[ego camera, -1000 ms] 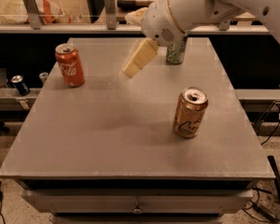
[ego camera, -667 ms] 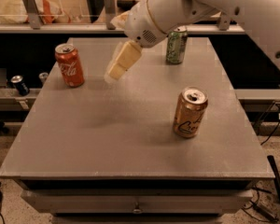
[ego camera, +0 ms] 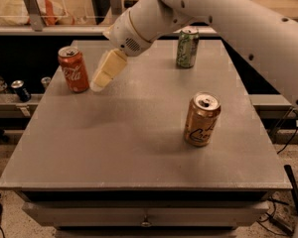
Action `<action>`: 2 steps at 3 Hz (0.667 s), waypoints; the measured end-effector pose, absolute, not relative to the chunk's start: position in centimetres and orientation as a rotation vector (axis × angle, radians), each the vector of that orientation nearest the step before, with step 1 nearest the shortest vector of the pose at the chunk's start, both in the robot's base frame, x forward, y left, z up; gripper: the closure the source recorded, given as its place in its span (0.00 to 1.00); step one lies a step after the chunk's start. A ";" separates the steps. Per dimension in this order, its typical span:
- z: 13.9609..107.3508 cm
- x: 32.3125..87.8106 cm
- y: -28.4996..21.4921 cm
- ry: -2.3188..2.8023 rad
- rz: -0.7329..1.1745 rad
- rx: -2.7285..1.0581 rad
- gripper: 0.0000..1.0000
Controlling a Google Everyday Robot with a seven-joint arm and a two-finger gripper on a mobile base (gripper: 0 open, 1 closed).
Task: Knock coke can over
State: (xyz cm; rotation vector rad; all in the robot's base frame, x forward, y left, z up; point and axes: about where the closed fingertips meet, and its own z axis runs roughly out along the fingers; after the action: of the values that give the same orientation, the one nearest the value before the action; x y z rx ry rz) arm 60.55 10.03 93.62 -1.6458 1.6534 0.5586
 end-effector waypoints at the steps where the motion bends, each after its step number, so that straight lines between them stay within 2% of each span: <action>1: 92.8 61.6 11.4 1.659 0.604 -1.600 0.00; 2: 92.5 62.7 12.5 1.663 0.643 -1.538 0.00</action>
Offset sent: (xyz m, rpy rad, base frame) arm 0.0369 0.0337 -0.0125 0.1599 0.0593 -0.0874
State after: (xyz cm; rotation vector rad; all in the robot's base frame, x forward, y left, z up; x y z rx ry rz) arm 62.67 12.54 92.50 -1.5380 1.6633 0.6434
